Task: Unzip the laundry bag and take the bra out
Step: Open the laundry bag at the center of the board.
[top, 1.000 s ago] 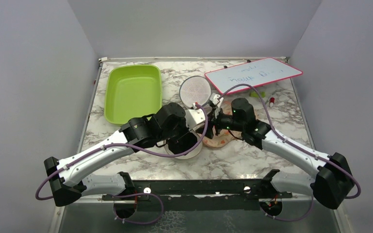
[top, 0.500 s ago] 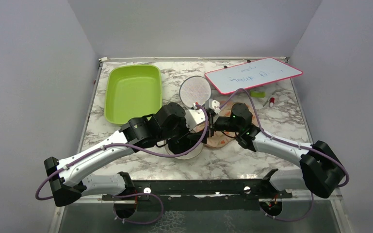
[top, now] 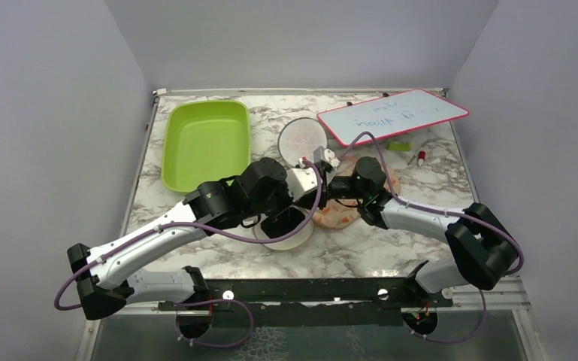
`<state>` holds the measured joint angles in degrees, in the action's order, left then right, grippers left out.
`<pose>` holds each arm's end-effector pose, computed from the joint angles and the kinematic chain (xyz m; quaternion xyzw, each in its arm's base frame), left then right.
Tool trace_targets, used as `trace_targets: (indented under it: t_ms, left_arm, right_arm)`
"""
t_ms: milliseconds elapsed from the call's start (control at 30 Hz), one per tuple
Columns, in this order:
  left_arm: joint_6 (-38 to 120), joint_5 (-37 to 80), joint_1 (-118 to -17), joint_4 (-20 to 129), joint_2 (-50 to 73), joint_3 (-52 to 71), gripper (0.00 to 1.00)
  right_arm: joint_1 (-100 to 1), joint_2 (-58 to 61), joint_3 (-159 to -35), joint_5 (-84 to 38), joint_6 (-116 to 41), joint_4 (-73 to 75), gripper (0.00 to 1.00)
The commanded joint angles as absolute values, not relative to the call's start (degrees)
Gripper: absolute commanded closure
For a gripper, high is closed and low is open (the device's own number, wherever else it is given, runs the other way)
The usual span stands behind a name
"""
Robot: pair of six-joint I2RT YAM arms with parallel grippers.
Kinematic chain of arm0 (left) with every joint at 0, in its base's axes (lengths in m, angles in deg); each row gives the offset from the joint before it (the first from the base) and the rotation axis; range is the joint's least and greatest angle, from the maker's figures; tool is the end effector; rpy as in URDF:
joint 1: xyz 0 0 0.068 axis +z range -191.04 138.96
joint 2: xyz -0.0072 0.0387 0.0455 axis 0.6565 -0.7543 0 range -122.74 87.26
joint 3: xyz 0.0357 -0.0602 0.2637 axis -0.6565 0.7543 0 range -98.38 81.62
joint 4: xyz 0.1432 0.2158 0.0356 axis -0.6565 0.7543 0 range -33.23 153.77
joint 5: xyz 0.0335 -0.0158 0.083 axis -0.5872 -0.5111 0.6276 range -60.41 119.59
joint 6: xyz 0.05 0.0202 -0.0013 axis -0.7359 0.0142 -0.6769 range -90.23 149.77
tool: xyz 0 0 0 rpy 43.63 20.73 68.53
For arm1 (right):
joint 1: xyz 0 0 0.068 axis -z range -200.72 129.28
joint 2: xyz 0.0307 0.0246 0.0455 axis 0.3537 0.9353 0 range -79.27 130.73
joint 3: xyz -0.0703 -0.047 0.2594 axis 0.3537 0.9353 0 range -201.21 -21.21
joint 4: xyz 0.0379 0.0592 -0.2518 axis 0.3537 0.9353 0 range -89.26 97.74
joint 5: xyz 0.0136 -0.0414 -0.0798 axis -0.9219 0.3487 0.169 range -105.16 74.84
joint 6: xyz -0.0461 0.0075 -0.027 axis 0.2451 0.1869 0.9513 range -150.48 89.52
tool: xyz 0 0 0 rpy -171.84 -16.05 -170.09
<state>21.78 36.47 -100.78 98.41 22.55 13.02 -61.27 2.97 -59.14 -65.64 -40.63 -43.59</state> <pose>0.1215 -0.2000 0.3617 0.4775 0.7589 -0.1433 0.4189 0.2088 0.2147 0.2469 -0.4587 0.5380 0.5463 0.4491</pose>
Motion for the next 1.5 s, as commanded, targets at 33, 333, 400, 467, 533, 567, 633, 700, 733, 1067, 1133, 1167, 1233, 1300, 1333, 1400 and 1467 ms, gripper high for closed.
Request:
trace_targets:
  t_ms: [33,333,400,467,533,567,633,700,733,1067,1133,1167,1233,1300,1333,1400,1467]
  left_arm:
    - [23.0,40.4,-101.1,96.9,24.6,10.5,0.84]
    - [25.7,50.2,-101.1,94.5,26.7,11.1,0.41]
    - [26.9,51.6,-101.1,94.1,27.1,11.4,0.31]
    - [28.1,53.3,-101.1,94.1,27.4,11.6,0.24]
    - [29.3,54.2,-101.1,94.1,27.6,12.1,0.17]
    - [30.0,54.5,-101.1,94.1,27.7,12.5,0.13]
    - [31.8,55.3,-101.1,94.1,27.8,13.6,0.07]
    - [33.8,55.4,-101.0,94.1,27.5,14.9,0.03]
    - [34.9,55.1,-101.1,94.0,27.1,15.6,0.03]
    - [43.0,43.3,-93.3,91.2,23.2,22.2,0.01]
    - [43.9,39.0,-90.1,89.8,23.6,23.7,0.01]
    - [44.2,36.8,-88.6,89.4,23.8,24.4,0.01]
    - [44.8,34.0,-86.5,88.9,24.0,25.4,0.01]
    - [45.0,31.5,-85.2,88.3,24.1,26.2,0.01]
    - [45.3,31.0,-84.8,88.3,24.0,26.6,0.01]
    - [45.5,30.3,-84.4,88.3,23.6,27.0,0.01]
    - [45.6,30.0,-84.3,88.1,23.7,27.3,0.02]
  right_arm:
    - [-61.6,3.3,-57.9,-62.7,-52.4,-48.6,0.82]
    - [-61.6,3.1,-58.5,-45.1,-69.3,-43.1,0.99]
    - [-61.6,3.9,-60.2,-40.1,-72.8,-38.7,0.99]
    - [-61.6,4.8,-62.0,-35.5,-76.3,-34.1,0.99]
    - [-61.6,5.3,-62.7,-31.3,-80.3,-31.5,0.99]
    - [-61.6,5.4,-62.8,-29.3,-82.3,-30.7,0.99]
    - [-61.6,5.5,-62.5,-26.3,-86.3,-29.9,0.99]
    - [-61.6,5.9,-62.8,-24.5,-88.8,-28.6,0.98]
    - [-61.6,6.1,-63.0,-23.9,-89.6,-28.0,0.98]
    - [-61.6,4.4,-63.1,-21.0,-89.6,-21.3,0.89]
    - [-61.5,4.0,-62.9,-21.4,-88.0,-20.6,0.85]
    - [-61.6,3.8,-63.0,-21.7,-87.0,-20.4,0.83]
    - [-61.6,3.8,-63.8,-23.0,-83.8,-19.2,0.79]
    - [-61.6,3.9,-65.3,-25.9,-79.4,-17.8,0.73]
    - [-61.6,4.1,-66.2,-27.7,-77.1,-16.7,0.72]
    - [-61.6,4.3,-67.8,-30.4,-72.3,-13.8,0.67]
    - [-61.6,4.1,-69.0,-31.5,-67.8,-9.9,0.58]
